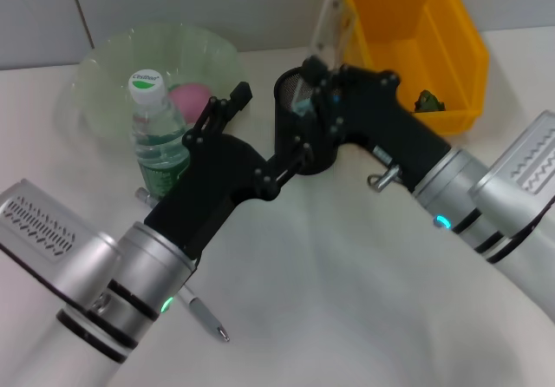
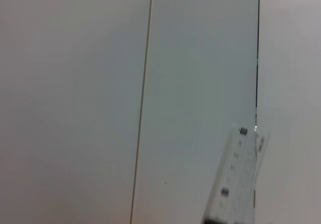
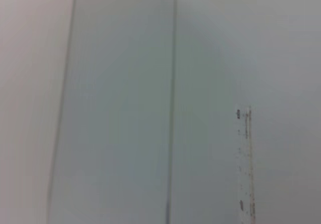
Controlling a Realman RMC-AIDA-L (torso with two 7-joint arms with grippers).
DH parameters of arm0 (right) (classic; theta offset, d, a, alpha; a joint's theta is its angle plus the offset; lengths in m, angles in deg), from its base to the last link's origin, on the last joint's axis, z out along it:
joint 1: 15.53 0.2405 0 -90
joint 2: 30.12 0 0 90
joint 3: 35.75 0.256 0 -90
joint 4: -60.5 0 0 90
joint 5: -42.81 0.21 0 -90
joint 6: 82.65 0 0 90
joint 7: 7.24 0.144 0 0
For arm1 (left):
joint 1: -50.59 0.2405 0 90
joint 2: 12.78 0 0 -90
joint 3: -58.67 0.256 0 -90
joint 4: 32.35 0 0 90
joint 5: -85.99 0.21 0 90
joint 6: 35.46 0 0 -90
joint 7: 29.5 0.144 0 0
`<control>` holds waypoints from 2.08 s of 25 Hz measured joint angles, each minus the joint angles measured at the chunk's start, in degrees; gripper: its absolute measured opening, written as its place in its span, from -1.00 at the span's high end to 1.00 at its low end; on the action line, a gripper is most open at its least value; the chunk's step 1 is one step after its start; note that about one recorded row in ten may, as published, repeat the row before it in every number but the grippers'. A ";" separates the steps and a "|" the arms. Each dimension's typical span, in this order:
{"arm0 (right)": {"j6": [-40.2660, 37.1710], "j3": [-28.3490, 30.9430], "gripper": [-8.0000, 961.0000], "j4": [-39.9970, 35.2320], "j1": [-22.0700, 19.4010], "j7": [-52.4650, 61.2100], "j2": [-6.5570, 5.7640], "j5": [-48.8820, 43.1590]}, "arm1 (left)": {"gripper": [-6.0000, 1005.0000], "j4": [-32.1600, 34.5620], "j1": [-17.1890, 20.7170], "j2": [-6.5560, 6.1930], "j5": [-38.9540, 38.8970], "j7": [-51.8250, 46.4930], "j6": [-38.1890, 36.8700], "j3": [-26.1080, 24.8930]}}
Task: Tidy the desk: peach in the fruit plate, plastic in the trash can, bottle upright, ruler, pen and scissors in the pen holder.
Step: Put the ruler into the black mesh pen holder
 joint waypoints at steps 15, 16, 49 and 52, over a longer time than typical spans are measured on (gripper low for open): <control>4.72 4.74 0.92 -4.51 3.24 8.08 -0.45 -0.18 | -0.71 2.93 7.93 -6.43 39.28 -27.16 -0.74 -18.57; 5.29 4.49 0.92 -5.17 3.45 9.22 -0.45 -0.22 | -0.71 3.62 8.80 -6.88 43.23 -29.48 -0.79 -21.05; 23.96 -0.67 0.87 -9.39 10.04 19.89 -0.17 -0.54 | -0.71 9.54 11.17 -3.19 105.27 -62.53 -16.93 -68.14; 23.65 -0.50 0.87 -9.04 9.68 20.35 -0.18 -0.54 | -0.71 9.55 11.44 -2.92 105.80 -62.60 -18.37 -70.05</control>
